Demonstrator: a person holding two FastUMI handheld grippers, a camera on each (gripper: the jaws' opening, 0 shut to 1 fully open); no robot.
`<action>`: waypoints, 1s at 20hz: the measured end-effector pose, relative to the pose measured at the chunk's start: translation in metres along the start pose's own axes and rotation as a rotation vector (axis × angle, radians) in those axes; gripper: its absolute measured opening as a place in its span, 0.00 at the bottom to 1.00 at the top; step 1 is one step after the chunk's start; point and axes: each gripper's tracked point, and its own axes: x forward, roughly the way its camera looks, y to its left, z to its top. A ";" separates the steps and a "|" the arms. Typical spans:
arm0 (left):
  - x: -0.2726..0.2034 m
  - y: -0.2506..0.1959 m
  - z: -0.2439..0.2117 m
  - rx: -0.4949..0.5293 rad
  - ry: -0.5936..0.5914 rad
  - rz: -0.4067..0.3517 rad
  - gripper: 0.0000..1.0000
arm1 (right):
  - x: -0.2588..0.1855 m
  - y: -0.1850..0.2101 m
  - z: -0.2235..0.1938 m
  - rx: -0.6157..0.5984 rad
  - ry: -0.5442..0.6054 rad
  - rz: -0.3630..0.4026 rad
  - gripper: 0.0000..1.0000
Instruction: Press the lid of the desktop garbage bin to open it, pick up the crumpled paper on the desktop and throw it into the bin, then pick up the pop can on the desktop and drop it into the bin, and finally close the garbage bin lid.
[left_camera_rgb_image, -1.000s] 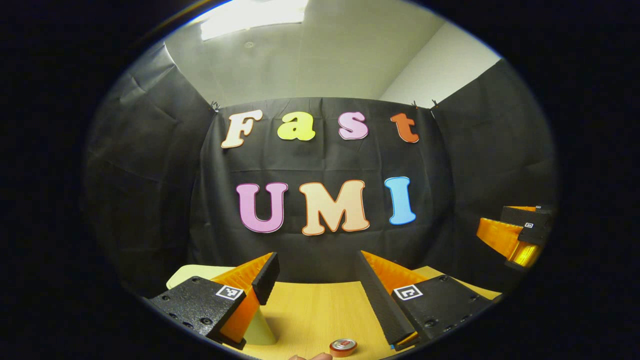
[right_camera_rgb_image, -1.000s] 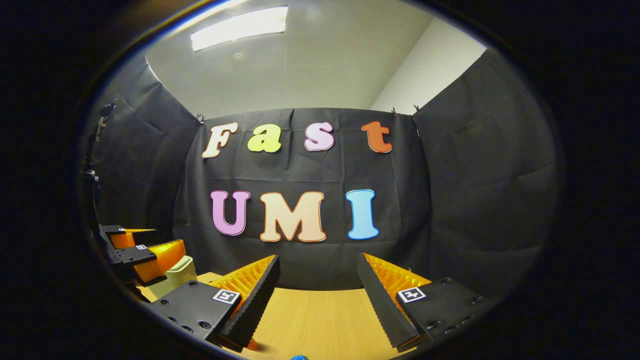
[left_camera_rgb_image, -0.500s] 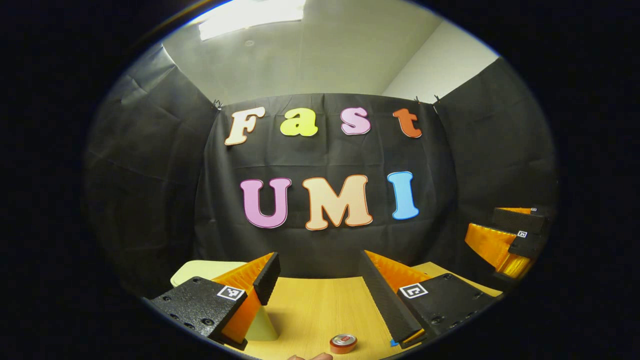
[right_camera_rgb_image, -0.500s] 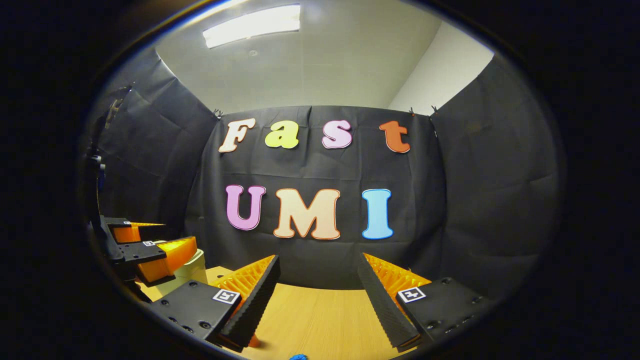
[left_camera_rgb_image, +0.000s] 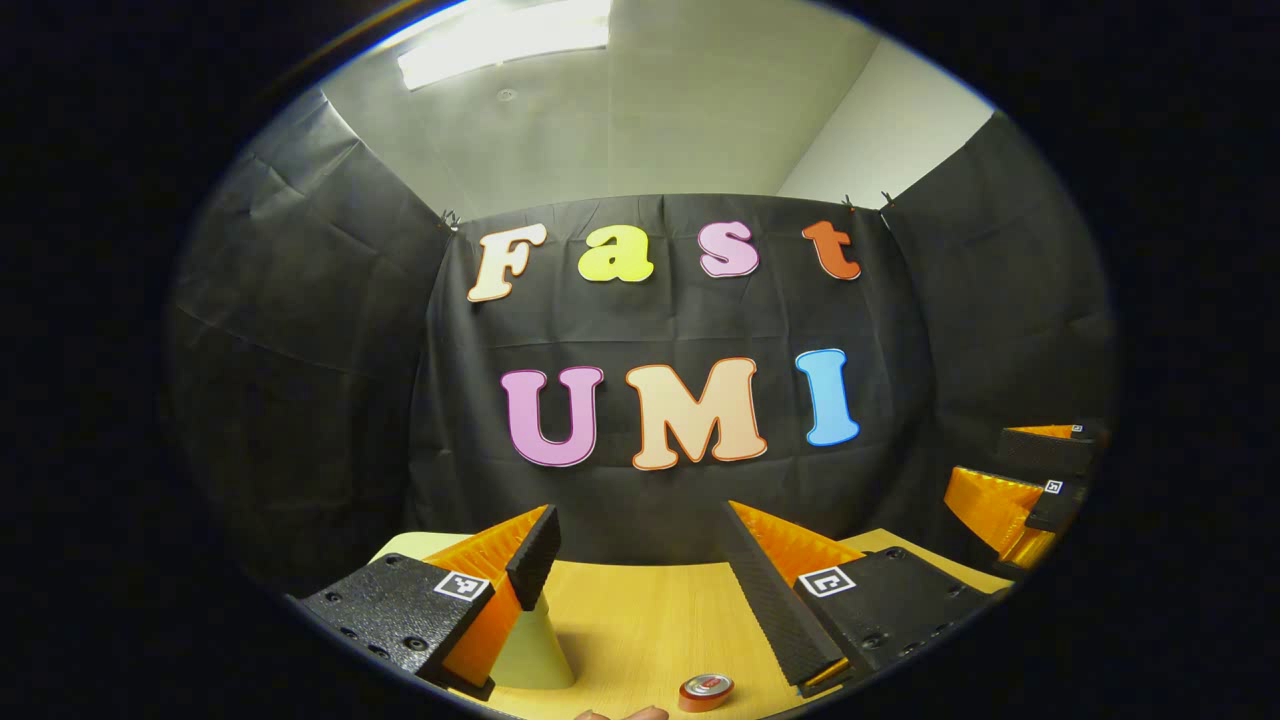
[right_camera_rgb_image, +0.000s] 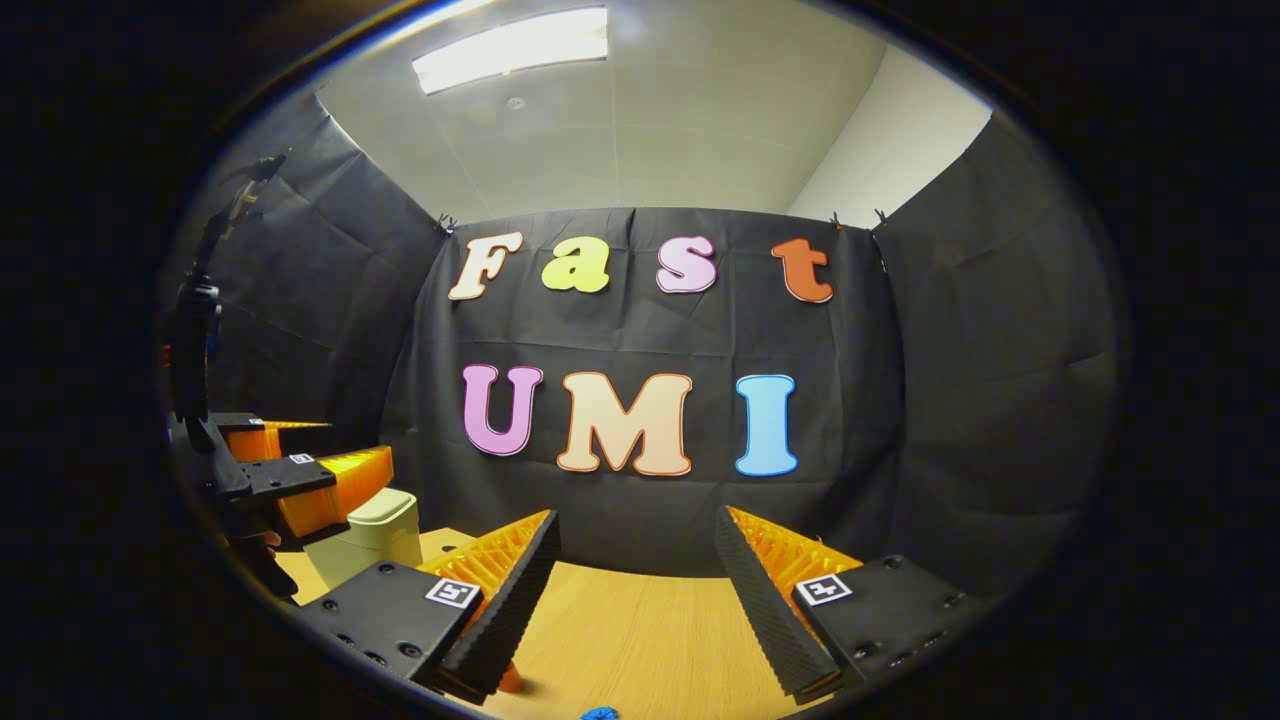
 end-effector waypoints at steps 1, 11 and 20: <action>0.001 0.001 -0.002 0.003 0.003 0.003 0.99 | 0.001 -0.001 -0.002 -0.002 0.005 -0.004 0.98; 0.016 0.043 -0.004 0.016 0.001 0.089 0.45 | 0.004 0.000 -0.013 -0.025 0.036 -0.003 0.98; 0.032 0.125 -0.030 0.021 0.050 0.265 0.00 | 0.009 0.015 -0.026 -0.042 0.078 -0.002 0.98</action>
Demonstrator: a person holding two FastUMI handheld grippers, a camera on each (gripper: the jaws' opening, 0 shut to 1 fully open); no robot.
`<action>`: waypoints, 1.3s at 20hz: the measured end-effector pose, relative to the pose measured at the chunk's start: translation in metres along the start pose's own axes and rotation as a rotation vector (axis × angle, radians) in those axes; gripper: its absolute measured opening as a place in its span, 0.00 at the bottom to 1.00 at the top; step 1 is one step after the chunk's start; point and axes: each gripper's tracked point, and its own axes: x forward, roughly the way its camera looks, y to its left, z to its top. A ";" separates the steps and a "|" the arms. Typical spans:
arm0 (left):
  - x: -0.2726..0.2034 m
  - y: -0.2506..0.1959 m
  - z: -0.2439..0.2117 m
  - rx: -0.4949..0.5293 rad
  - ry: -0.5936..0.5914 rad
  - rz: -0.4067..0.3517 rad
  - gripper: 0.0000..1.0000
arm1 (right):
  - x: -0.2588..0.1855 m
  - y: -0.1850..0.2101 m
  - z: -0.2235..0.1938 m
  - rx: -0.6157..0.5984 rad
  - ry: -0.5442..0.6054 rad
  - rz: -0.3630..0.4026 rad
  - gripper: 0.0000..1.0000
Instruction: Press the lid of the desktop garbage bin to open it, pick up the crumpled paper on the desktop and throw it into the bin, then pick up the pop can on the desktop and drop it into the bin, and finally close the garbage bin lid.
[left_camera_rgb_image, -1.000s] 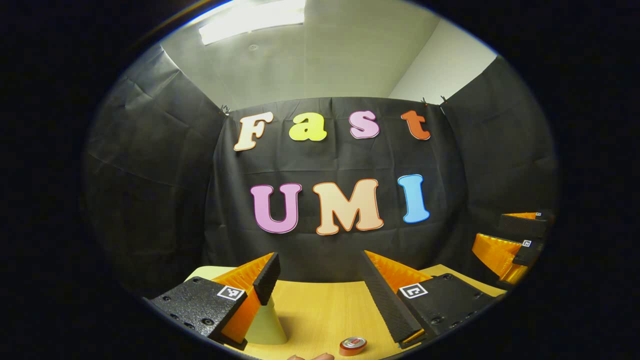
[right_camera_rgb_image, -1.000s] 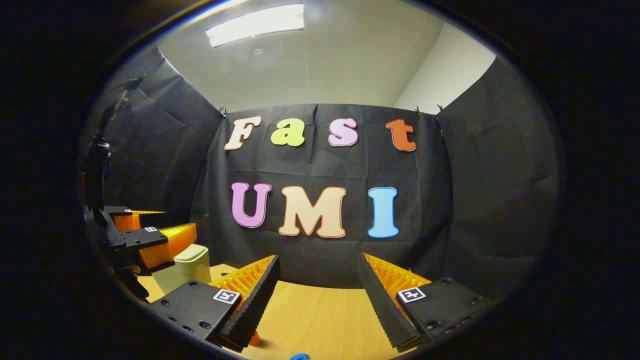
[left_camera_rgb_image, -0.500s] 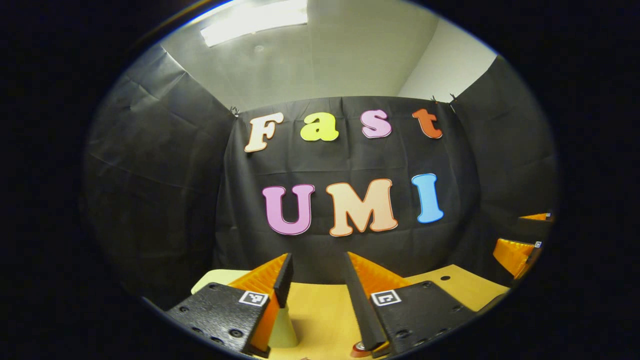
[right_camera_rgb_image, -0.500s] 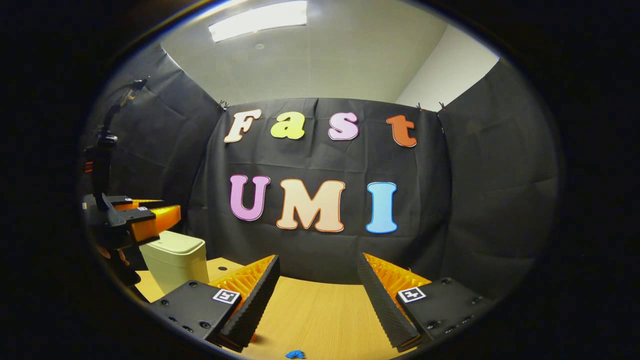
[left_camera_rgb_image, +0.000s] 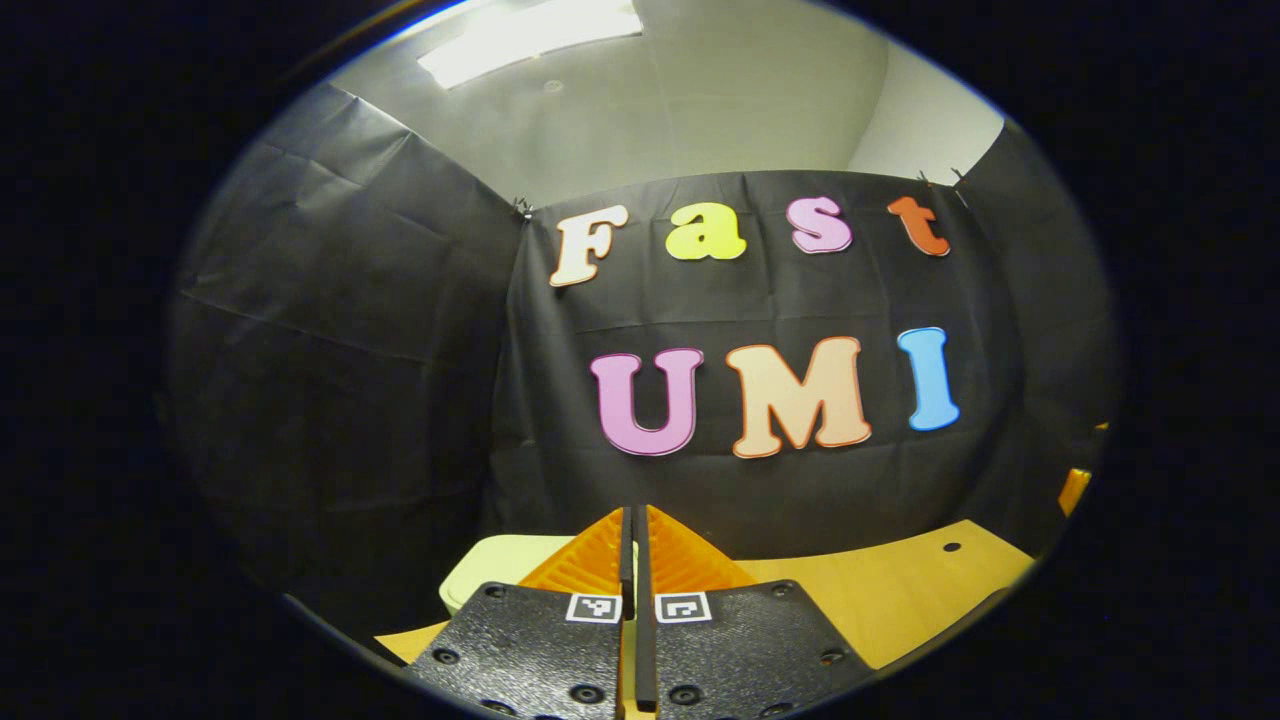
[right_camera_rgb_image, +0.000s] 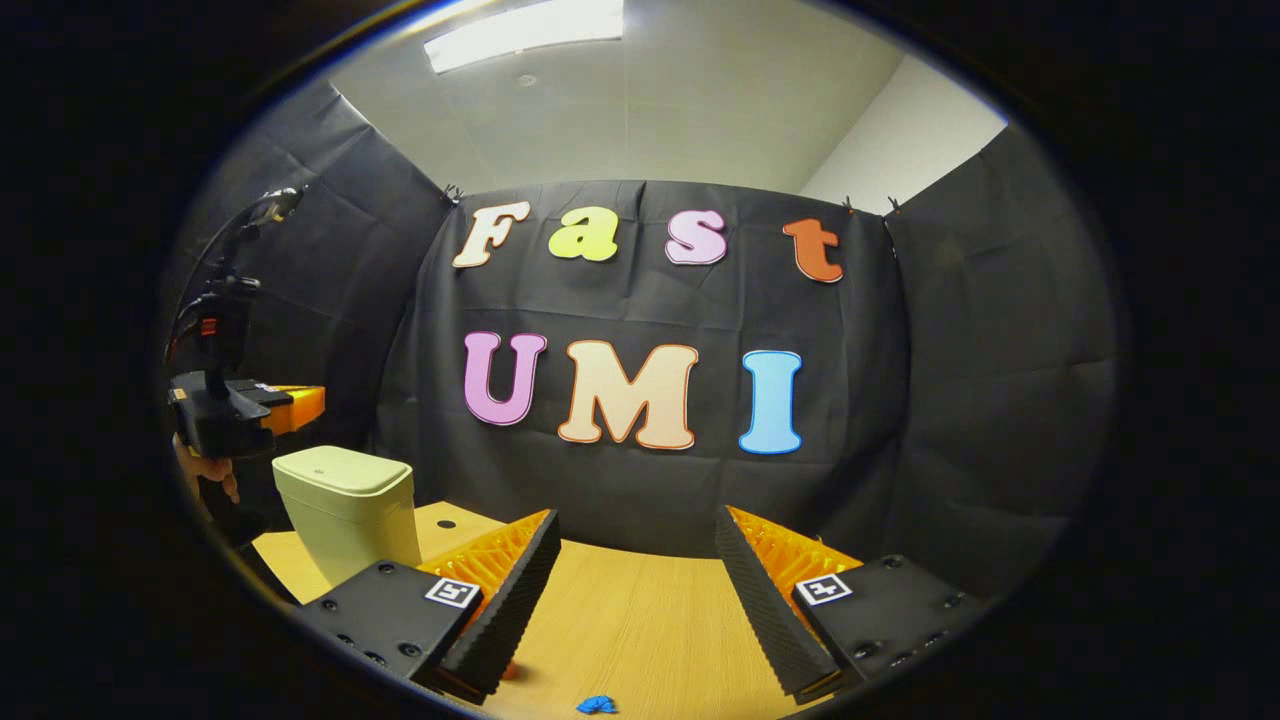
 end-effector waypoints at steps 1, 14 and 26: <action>0.006 0.006 -0.005 -0.006 0.008 0.009 0.00 | 0.001 0.000 -0.002 -0.005 0.004 -0.002 0.98; 0.051 0.060 -0.100 0.036 0.183 0.104 0.00 | 0.001 0.009 -0.029 -0.057 0.106 -0.014 0.98; 0.045 0.062 -0.120 -0.012 0.170 0.108 0.00 | 0.003 0.040 -0.047 -0.066 0.154 0.083 1.00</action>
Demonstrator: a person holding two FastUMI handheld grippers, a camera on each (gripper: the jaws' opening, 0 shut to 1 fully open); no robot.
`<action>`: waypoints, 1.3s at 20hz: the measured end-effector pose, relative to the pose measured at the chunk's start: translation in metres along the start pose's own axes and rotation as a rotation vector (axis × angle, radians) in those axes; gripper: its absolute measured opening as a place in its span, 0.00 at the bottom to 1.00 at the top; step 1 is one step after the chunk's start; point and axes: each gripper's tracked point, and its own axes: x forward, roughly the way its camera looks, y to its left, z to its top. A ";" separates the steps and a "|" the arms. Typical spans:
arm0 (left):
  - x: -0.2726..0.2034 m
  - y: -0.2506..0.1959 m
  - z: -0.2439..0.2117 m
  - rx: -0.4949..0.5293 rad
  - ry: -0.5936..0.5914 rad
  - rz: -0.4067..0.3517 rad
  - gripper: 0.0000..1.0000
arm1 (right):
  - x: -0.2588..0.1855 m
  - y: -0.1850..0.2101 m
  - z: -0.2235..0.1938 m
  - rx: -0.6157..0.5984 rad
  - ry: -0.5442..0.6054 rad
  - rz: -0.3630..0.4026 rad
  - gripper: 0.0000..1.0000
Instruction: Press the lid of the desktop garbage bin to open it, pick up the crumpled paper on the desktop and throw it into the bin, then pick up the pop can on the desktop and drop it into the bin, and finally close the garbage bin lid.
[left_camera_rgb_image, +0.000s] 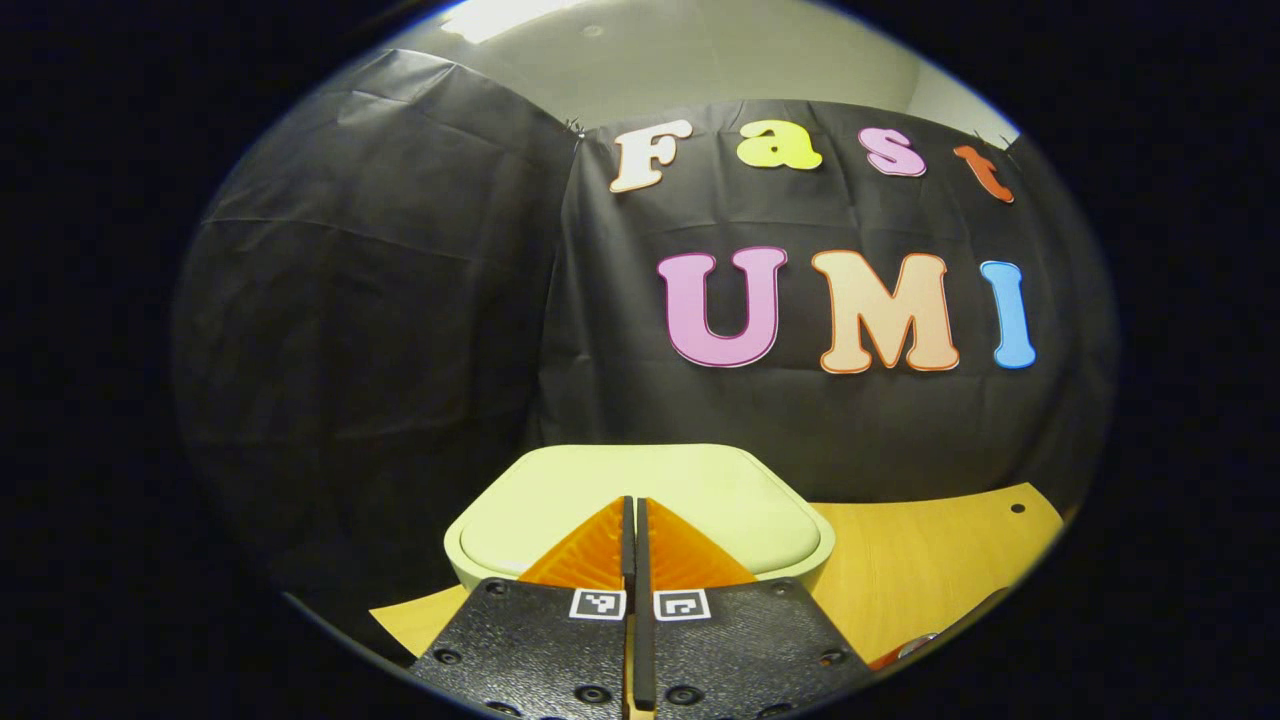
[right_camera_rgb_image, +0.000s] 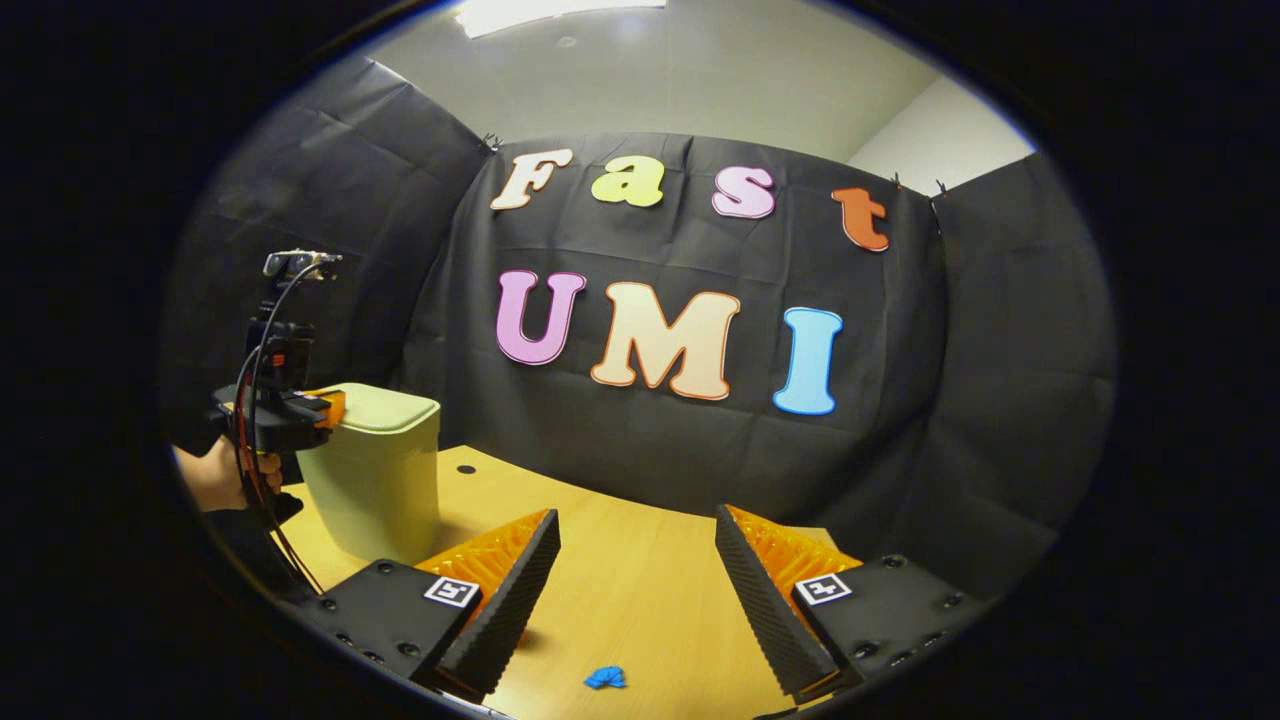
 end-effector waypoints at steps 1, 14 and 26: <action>-0.003 0.001 0.005 0.018 -0.001 0.008 0.00 | 0.001 -0.001 -0.005 0.012 0.009 0.005 0.98; -0.078 -0.052 0.073 -0.006 -0.101 -0.180 0.70 | 0.044 -0.007 -0.088 0.048 0.169 0.089 0.99; -0.124 -0.067 0.096 0.052 -0.133 -0.151 0.92 | 0.077 -0.005 -0.245 -0.075 0.486 0.188 0.99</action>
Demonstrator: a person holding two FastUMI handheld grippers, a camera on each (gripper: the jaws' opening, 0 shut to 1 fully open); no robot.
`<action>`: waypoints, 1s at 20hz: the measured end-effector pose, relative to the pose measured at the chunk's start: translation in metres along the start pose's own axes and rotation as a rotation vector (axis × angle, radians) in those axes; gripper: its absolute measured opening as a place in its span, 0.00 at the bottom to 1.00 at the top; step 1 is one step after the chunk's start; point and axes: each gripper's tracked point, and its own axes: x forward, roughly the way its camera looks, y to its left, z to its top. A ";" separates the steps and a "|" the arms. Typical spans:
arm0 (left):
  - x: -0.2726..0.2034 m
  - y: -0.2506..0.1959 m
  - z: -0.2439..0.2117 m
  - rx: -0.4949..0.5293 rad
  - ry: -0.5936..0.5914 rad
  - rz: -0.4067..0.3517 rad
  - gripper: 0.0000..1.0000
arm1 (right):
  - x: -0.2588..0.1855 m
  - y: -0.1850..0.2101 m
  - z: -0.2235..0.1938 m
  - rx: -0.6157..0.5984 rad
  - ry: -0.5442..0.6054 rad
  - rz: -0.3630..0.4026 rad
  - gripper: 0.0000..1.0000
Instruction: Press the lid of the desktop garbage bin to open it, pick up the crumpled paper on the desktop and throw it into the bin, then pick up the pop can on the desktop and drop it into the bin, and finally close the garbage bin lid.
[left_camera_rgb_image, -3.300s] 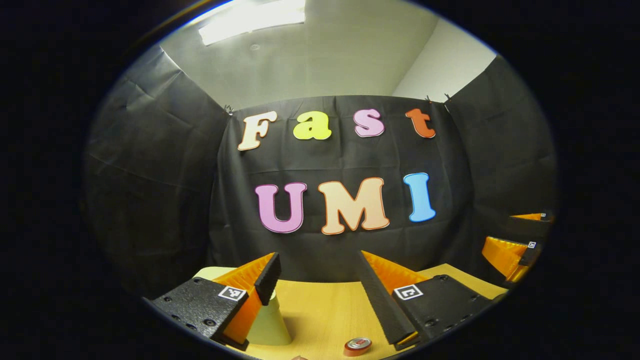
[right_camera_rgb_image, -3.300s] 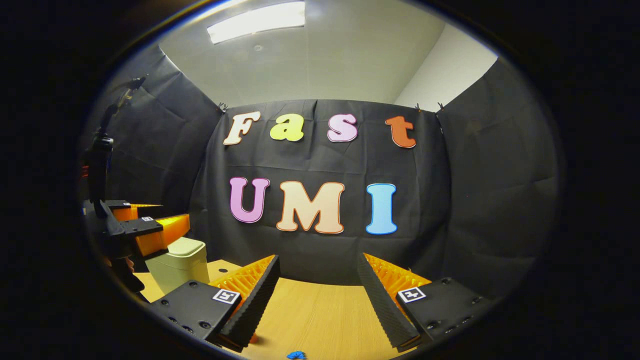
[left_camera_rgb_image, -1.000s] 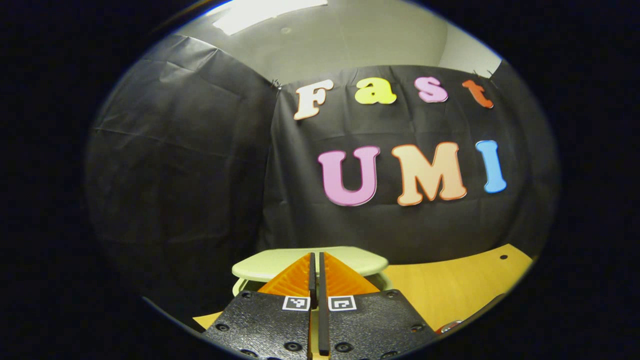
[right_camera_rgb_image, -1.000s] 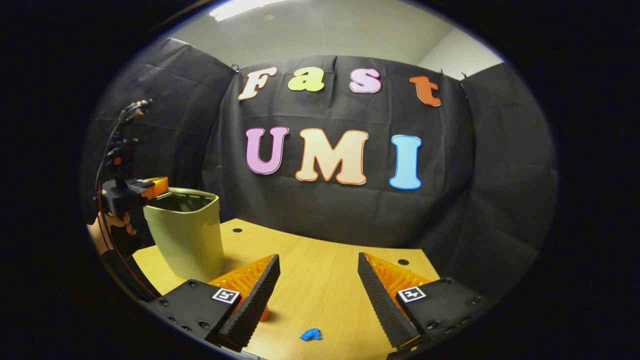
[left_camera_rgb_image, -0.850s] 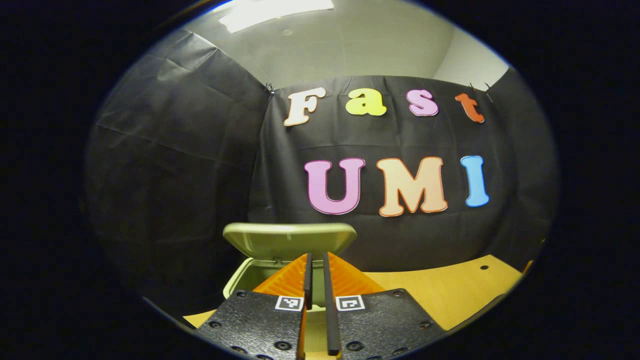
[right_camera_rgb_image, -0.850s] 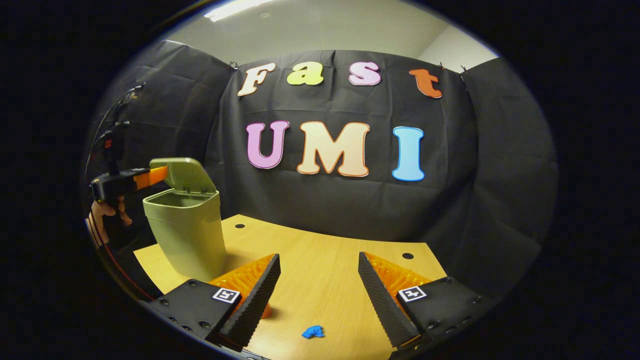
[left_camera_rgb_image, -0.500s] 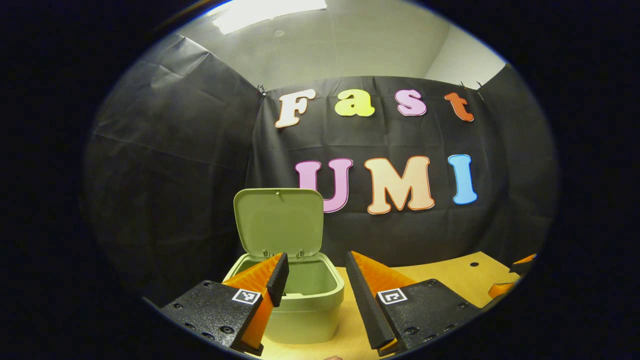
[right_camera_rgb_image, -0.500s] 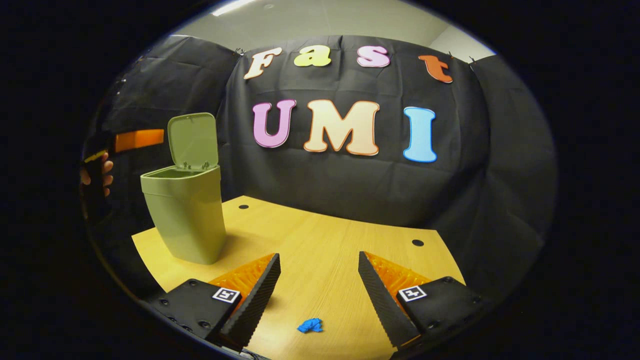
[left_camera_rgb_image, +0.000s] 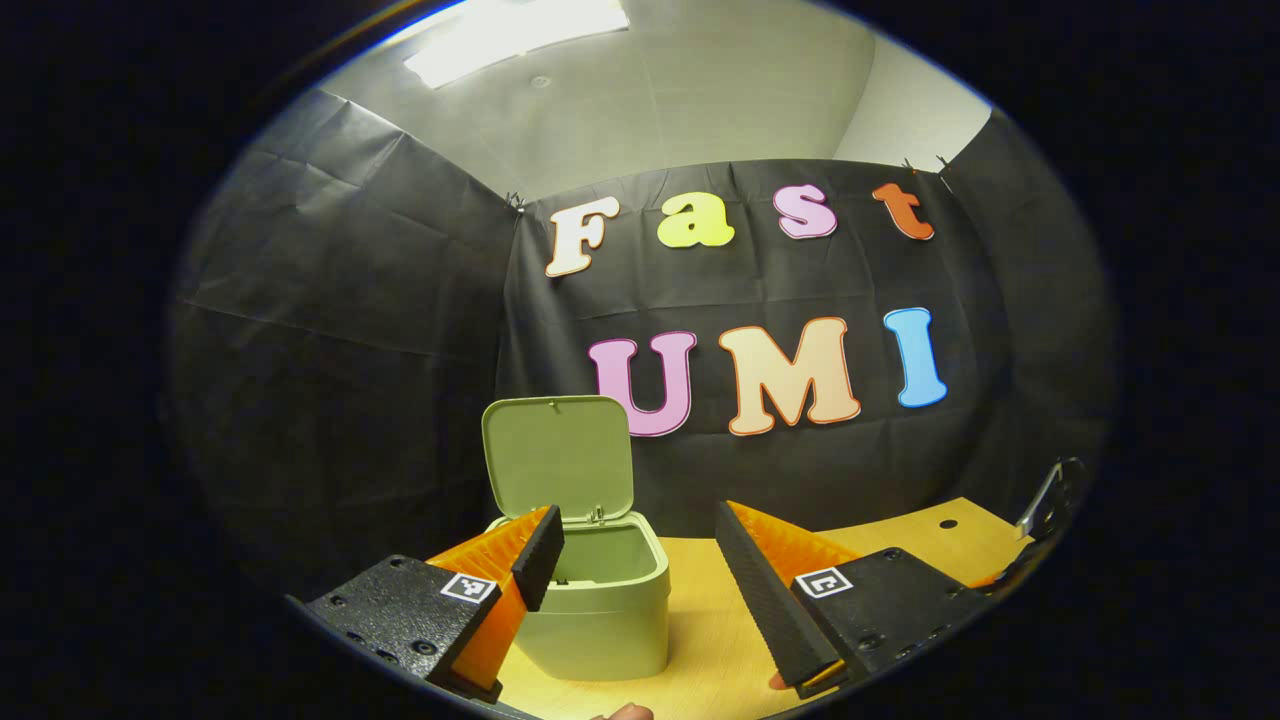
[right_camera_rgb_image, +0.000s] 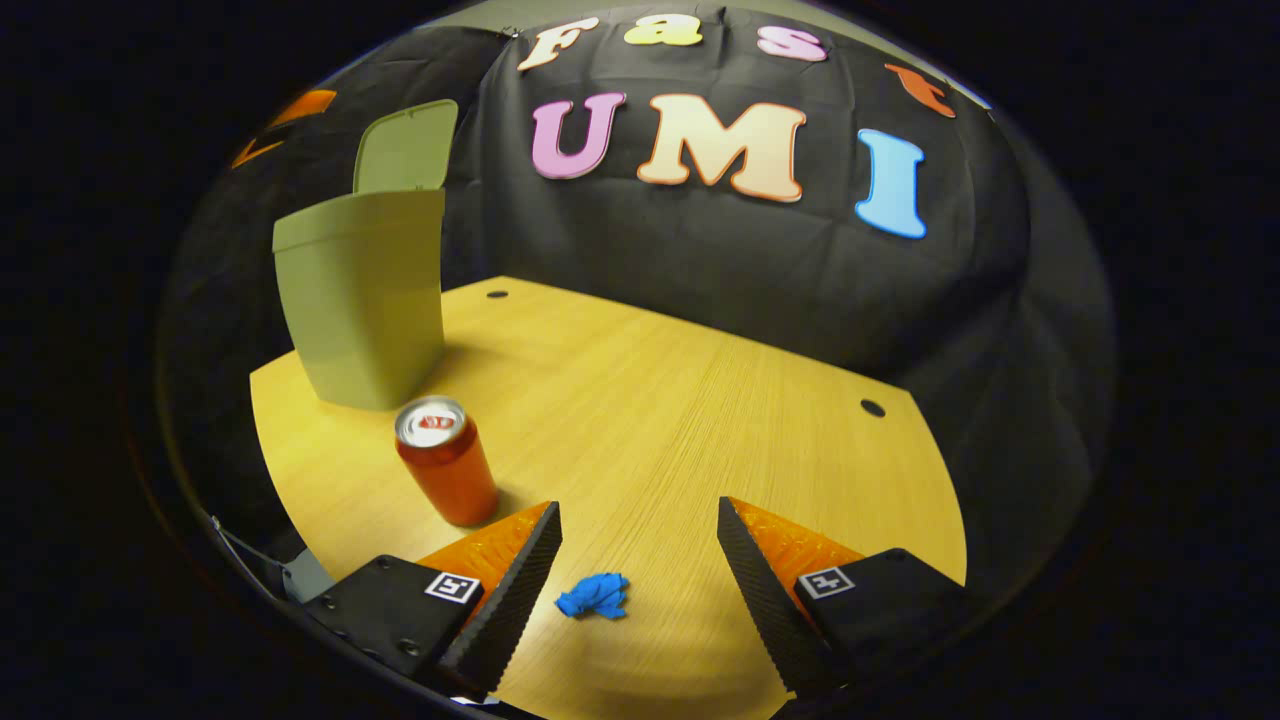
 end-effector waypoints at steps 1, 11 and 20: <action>-0.003 0.000 0.000 0.002 0.002 0.006 0.92 | 0.007 0.002 -0.008 -0.006 0.026 0.014 0.99; -0.020 -0.013 -0.009 0.050 0.042 0.057 0.92 | 0.037 0.012 -0.062 -0.002 0.195 0.108 0.81; -0.033 -0.034 -0.023 0.030 0.081 0.071 0.93 | 0.035 0.022 -0.061 0.071 0.189 0.193 0.17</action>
